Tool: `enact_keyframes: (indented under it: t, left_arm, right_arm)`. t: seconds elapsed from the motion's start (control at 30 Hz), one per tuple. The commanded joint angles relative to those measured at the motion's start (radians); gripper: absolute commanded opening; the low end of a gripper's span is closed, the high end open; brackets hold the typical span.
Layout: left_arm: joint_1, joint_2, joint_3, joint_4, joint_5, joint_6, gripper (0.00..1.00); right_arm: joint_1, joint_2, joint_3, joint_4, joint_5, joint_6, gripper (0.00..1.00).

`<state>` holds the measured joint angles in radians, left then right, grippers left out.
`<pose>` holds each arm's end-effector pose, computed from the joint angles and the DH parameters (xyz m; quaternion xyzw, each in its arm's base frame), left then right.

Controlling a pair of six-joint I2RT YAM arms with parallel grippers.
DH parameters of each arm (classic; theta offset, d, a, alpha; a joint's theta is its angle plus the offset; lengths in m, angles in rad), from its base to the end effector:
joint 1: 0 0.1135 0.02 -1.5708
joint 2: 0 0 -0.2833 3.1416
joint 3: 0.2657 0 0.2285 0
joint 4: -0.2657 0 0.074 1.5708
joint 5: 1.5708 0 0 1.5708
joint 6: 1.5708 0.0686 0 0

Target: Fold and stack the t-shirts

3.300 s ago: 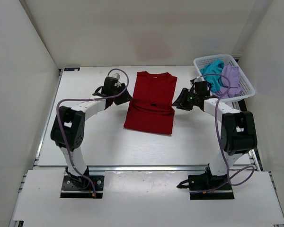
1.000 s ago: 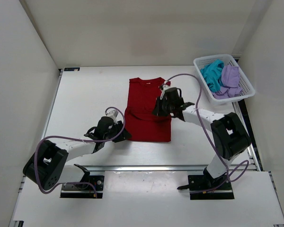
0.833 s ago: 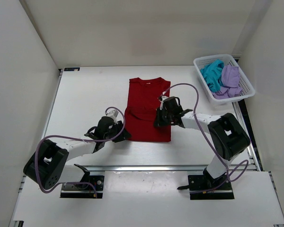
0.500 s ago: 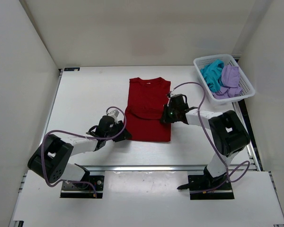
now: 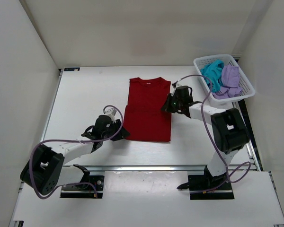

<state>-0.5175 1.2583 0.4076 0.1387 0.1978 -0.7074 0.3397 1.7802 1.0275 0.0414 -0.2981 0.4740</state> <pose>0.1935 -0.1257 0.1646 -0.0449 0.9046 -0.3116 0.2874 0.3578 0.1478 0.1926 -0.0014 0.9011 0.2870 0.3250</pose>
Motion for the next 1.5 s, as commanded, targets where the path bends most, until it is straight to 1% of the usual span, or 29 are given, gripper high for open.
enact_keyframes:
  t: [0.0, 0.07, 0.13, 0.17, 0.23, 0.3, 0.43, 0.57, 0.6, 0.63, 0.67, 0.7, 0.73, 0.8, 0.87, 0.97, 1.03, 1.07, 1.13, 1.17, 1.2, 1.23, 1.27, 1.3, 1.37, 1.4, 1.47]
  left_arm:
    - [0.031, -0.074, 0.017, -0.076, -0.038, 0.042, 0.44]
    - [0.053, -0.083, 0.011, -0.088, -0.049, 0.063, 0.44]
    - [0.079, -0.08, -0.007, -0.097, -0.037, 0.066, 0.45]
    - [0.086, -0.083, -0.018, -0.096, -0.029, 0.071, 0.44]
    - [0.097, -0.086, -0.035, -0.096, -0.026, 0.074, 0.46]
    - [0.099, -0.091, -0.052, -0.093, -0.038, 0.075, 0.48]
    - [0.099, -0.056, -0.05, -0.09, -0.046, 0.085, 0.48]
    - [0.086, -0.022, -0.052, -0.065, -0.035, 0.075, 0.53]
    - [0.085, -0.02, -0.05, -0.064, -0.031, 0.074, 0.52]
    - [0.082, -0.01, -0.047, -0.064, -0.043, 0.08, 0.52]
    - [0.088, -0.001, -0.049, -0.062, -0.041, 0.088, 0.53]
    - [0.086, 0.004, -0.052, -0.059, -0.044, 0.088, 0.52]
    - [0.088, 0.013, -0.056, -0.054, -0.043, 0.08, 0.52]
    - [0.08, 0.032, -0.05, -0.039, -0.034, 0.075, 0.5]
    - [0.065, 0.045, -0.043, -0.034, -0.043, 0.071, 0.48]
    - [0.048, 0.062, -0.03, -0.034, -0.041, 0.071, 0.47]
    - [0.045, 0.07, -0.032, -0.027, -0.046, 0.069, 0.43]
    - [0.042, 0.076, -0.027, -0.028, -0.041, 0.068, 0.39]
    - [0.036, 0.081, -0.023, -0.031, -0.04, 0.063, 0.29]
    - [0.031, 0.082, -0.02, -0.034, -0.044, 0.062, 0.26]
    - [0.025, 0.072, -0.016, -0.039, -0.049, 0.056, 0.2]
    - [0.025, 0.072, -0.015, -0.048, -0.055, 0.062, 0.15]
    - [0.016, 0.061, -0.007, -0.08, -0.07, 0.066, 0.09]
    - [-0.002, 0.037, 0.005, -0.127, -0.105, 0.066, 0.0]
    - [-0.033, 0.007, 0.025, -0.206, -0.159, 0.085, 0.0]
    - [-0.05, -0.02, 0.026, -0.244, -0.149, 0.088, 0.0]
    - [-0.076, -0.095, -0.004, -0.307, -0.132, 0.082, 0.0]
  right_arm:
    - [0.03, -0.142, -0.149, 0.063, -0.001, 0.049, 0.0]
    - [0.05, -0.241, -0.237, 0.075, 0.014, 0.069, 0.0]
    - [0.064, -0.298, -0.35, 0.092, 0.016, 0.09, 0.0]
    - [0.056, -0.335, -0.38, 0.1, 0.008, 0.095, 0.0]
    - [0.035, -0.382, -0.493, 0.121, 0.001, 0.117, 0.0]
    - [0.016, -0.399, -0.555, 0.132, -0.016, 0.115, 0.0]
    - [0.001, -0.384, -0.627, 0.143, -0.032, 0.11, 0.0]
    - [-0.001, -0.445, -0.633, 0.123, -0.033, 0.104, 0.01]
    - [0.001, -0.484, -0.635, 0.111, -0.009, 0.103, 0.02]
    - [0.008, -0.499, -0.636, 0.083, -0.001, 0.112, 0.07]
    - [-0.001, -0.53, -0.645, 0.08, 0.004, 0.11, 0.14]
    - [-0.004, -0.562, -0.662, 0.072, 0.011, 0.118, 0.19]
    - [-0.011, -0.57, -0.668, 0.068, 0.007, 0.114, 0.27]
    - [-0.014, -0.581, -0.69, 0.057, 0.005, 0.121, 0.39]
    - [-0.001, -0.565, -0.688, 0.04, -0.018, 0.127, 0.44]
    - [0.06, -0.525, -0.699, 0.057, -0.022, 0.127, 0.48]
    - [0.082, -0.501, -0.711, 0.075, -0.038, 0.147, 0.48]
    - [0.088, -0.499, -0.715, 0.093, -0.047, 0.146, 0.48]
    - [0.091, -0.472, -0.712, 0.12, -0.073, 0.152, 0.38]
    - [0.091, -0.456, -0.707, 0.133, -0.085, 0.156, 0.27]
    - [0.085, -0.453, -0.704, 0.14, -0.091, 0.156, 0.17]
    - [0.087, -0.449, -0.698, 0.14, -0.092, 0.155, 0.12]
    - [0.091, -0.452, -0.699, 0.12, -0.092, 0.152, 0.03]
    - [0.096, -0.462, -0.696, 0.103, -0.075, 0.156, 0.0]
    - [0.117, -0.525, -0.713, 0.063, -0.052, 0.163, 0.0]
    - [0.122, -0.538, -0.725, 0.045, -0.05, 0.175, 0.0]
    - [0.169, -0.643, -0.773, -0.03, -0.039, 0.208, 0.0]
